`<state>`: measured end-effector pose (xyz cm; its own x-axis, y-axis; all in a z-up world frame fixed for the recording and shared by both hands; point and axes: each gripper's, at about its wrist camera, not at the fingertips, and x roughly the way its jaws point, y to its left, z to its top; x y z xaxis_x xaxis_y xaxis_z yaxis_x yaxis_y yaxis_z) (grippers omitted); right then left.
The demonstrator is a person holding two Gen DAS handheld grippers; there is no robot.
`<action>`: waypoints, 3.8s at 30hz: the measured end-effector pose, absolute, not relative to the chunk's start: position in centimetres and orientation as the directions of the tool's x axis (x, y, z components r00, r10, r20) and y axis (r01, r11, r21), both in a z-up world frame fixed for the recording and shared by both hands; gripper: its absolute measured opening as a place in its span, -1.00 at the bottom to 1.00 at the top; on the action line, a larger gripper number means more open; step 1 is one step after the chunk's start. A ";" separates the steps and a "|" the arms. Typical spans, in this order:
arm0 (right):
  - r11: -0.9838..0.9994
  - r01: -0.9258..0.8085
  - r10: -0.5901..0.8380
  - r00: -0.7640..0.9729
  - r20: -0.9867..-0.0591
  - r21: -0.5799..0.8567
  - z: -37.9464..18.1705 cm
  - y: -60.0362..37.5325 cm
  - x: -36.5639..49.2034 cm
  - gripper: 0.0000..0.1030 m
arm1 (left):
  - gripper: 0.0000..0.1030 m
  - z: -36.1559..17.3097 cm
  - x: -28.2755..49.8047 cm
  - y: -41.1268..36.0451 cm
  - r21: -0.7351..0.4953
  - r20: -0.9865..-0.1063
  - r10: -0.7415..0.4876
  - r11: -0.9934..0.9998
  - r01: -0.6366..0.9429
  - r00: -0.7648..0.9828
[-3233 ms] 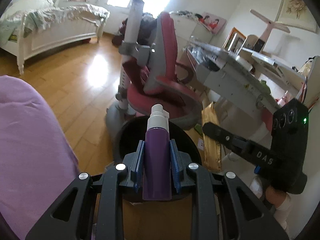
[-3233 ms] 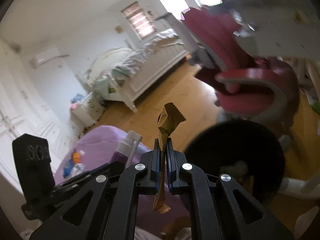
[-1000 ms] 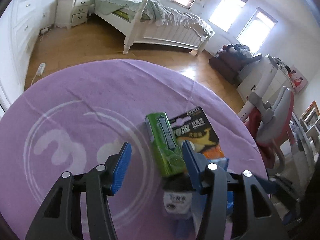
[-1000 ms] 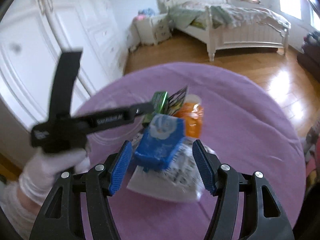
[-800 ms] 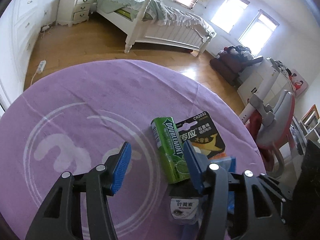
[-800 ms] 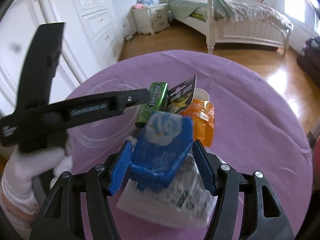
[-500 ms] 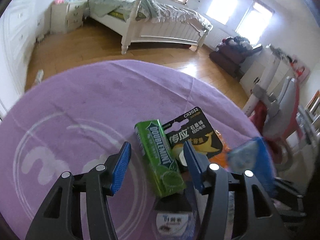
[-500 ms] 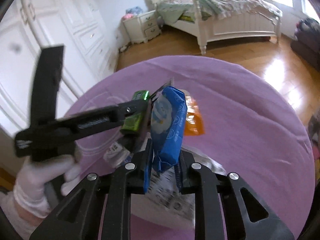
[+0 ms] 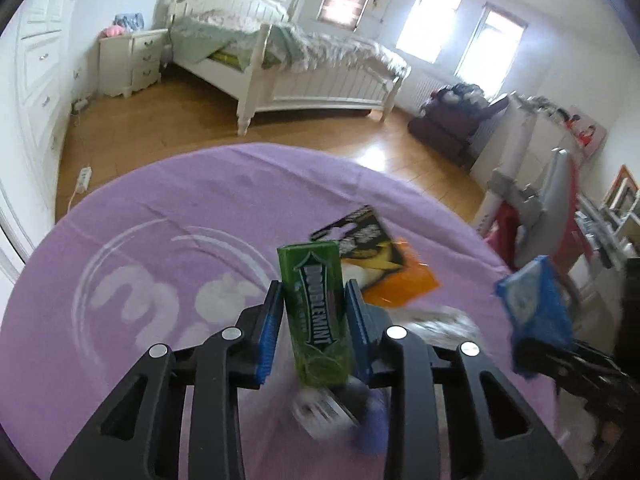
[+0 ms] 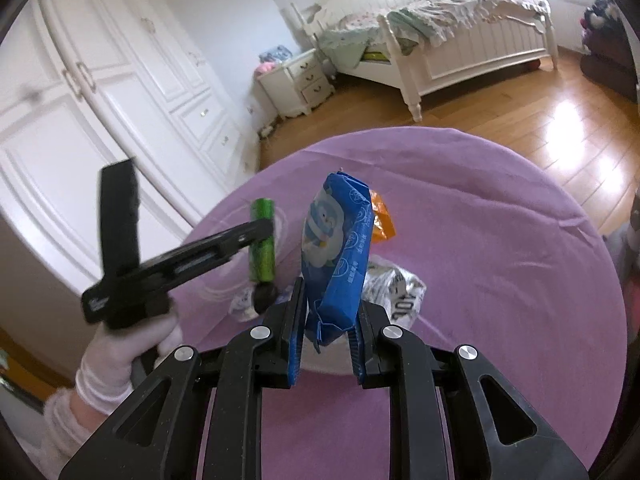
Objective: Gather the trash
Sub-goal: 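Grasp the green Doublemint box with the left tool while the right tool grasps the blue packet, then carry the Doublemint box and blue packet to the black bin and release both, then grasp the eye-drop bottle with the left tool while the right tool grasps the battery card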
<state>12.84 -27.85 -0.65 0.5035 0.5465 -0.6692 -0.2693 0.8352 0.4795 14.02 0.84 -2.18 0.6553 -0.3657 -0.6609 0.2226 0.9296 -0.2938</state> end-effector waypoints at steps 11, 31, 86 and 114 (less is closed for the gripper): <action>0.814 -0.228 0.557 0.569 -0.606 0.534 1.8 -33.4 7.8 -0.61 | -0.40 2.1 7.4 -5.4 -0.318 -0.558 -0.486 0.874 0.368 0.672; 0.811 0.155 0.269 0.757 -0.595 0.564 -0.7 -57.4 -2.6 -0.61 | -0.40 2.0 4.8 -27.9 -0.377 -0.539 -0.740 0.639 0.671 0.402; 0.813 0.280 0.187 0.706 -0.683 0.511 -4.6 -57.2 0.1 0.44 | 0.38 0.3 6.9 -24.9 -0.338 -0.627 -0.638 0.740 0.582 0.448; 0.908 -0.383 0.349 0.467 -0.813 0.169 -1.3 -18.6 25.6 0.43 | 0.27 -5.4 11.4 -1.0 0.012 -0.787 -0.311 0.855 0.518 0.533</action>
